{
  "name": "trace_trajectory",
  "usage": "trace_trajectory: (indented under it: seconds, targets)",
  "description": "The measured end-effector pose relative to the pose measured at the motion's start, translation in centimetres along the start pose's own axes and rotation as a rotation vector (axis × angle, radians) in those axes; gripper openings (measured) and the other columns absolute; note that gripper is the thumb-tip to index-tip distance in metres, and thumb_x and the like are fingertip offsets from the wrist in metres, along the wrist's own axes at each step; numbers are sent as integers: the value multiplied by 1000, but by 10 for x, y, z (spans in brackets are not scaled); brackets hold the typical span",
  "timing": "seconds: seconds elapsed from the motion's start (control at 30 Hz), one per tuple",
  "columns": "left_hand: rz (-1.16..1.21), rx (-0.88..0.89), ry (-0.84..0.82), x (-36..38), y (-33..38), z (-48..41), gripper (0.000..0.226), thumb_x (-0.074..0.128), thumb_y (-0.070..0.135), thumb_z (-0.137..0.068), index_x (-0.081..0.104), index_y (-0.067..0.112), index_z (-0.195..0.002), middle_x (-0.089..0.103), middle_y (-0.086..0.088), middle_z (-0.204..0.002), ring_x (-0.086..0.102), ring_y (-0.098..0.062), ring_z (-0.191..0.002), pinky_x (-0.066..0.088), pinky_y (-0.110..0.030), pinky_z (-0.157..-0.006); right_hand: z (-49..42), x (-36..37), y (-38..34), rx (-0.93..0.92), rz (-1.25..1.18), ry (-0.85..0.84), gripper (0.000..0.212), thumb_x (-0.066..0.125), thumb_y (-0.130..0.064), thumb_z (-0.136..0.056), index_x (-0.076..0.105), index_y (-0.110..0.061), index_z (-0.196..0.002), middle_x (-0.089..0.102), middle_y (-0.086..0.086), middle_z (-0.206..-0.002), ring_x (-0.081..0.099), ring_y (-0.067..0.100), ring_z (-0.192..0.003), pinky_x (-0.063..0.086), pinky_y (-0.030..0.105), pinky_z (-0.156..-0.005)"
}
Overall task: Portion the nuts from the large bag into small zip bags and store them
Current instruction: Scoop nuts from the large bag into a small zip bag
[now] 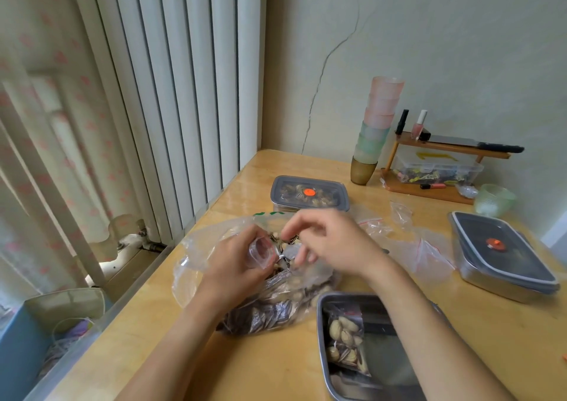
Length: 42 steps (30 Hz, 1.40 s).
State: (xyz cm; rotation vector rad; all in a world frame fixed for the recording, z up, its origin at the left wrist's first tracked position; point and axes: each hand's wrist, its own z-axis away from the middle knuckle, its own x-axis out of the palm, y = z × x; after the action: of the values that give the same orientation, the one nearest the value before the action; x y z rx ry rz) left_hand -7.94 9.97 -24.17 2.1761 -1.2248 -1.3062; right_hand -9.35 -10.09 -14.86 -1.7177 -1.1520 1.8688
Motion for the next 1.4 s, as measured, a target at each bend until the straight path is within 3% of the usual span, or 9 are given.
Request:
trace_trajectory:
  seconds: [0.1, 0.2, 0.3, 0.43, 0.77, 0.9, 1.13, 1.23, 1.4]
  targets:
    - [-5, -35, 16, -1, 1, 2, 21, 83, 21, -83, 63, 23, -91, 67, 14, -80, 62, -3, -79, 43, -13, -66, -4, -27, 23, 189, 329, 185, 25, 51, -16, -103, 70, -29, -112, 68, -12, -113, 64, 5, -90, 50, 20, -75]
    - [-37, -61, 33, 0, 3, 3, 21, 82, 24, -83, 63, 25, -91, 67, 16, -79, 62, -2, -78, 41, -12, -64, -1, -49, 53, 500, 560, -17, 38, 59, -29, -102, 57, -27, -139, 56, 2, -144, 57, 22, -123, 47, 34, -100]
    - [-77, -87, 49, 2, 2, 4, 21, 82, 29, -83, 63, 28, -92, 68, 17, -78, 63, -2, -75, 46, -20, -65, 4, -57, 67, 586, 610, -155, 29, 71, -29, -95, 65, -22, -123, 64, 5, -130, 61, 21, -110, 49, 30, -87]
    - [-66, -117, 54, 4, -1, 4, 22, 73, 41, -80, 61, 29, -93, 69, 15, -80, 65, -9, -77, 54, -38, -68, 9, -65, 72, 535, 575, -149, 17, 79, -19, -88, 64, -23, -94, 70, 0, -98, 66, 16, -88, 47, 24, -65]
    - [-49, -217, 68, 6, -4, 3, 20, 78, 33, -87, 59, 30, -92, 67, 15, -81, 65, -3, -68, 48, -28, -60, 11, -52, 12, 80, -474, 275, 16, 70, -13, -97, 69, -9, -112, 73, 7, -87, 68, 17, -73, 57, 27, -69]
    - [-150, -221, 176, 3, 1, 5, 17, 72, 31, -91, 56, 24, -91, 60, 13, -86, 54, -12, -82, 36, -33, -67, 1, -7, 3, 58, -203, 199, 17, 57, -30, -105, 69, -18, -105, 76, 1, -90, 74, 13, -74, 61, 31, -73]
    - [-504, -445, 148, 3, -5, 6, 25, 67, 31, -88, 48, 15, -92, 56, -1, -89, 48, -26, -82, 37, -37, -68, 0, -21, 7, 5, 132, 486, 35, 47, -28, -107, 71, -11, -86, 73, -1, -70, 70, 13, -62, 60, 42, -73]
    - [-448, -441, 179, 6, -8, 3, 25, 64, 14, -87, 40, 15, -82, 50, 0, -67, 44, -28, -63, 30, -39, -54, 2, -29, 10, -29, 240, 578, 37, 46, -32, -107, 70, -12, -85, 71, 2, -69, 69, 20, -64, 58, 45, -70]
    - [-291, -360, 390, 2, -2, -5, 24, 67, 2, -86, 47, 15, -86, 55, -5, -70, 48, -33, -66, 35, -39, -55, 3, -25, 7, -91, 248, 508, 30, 48, -32, -106, 69, -18, -89, 71, -1, -71, 70, 16, -64, 58, 42, -71]
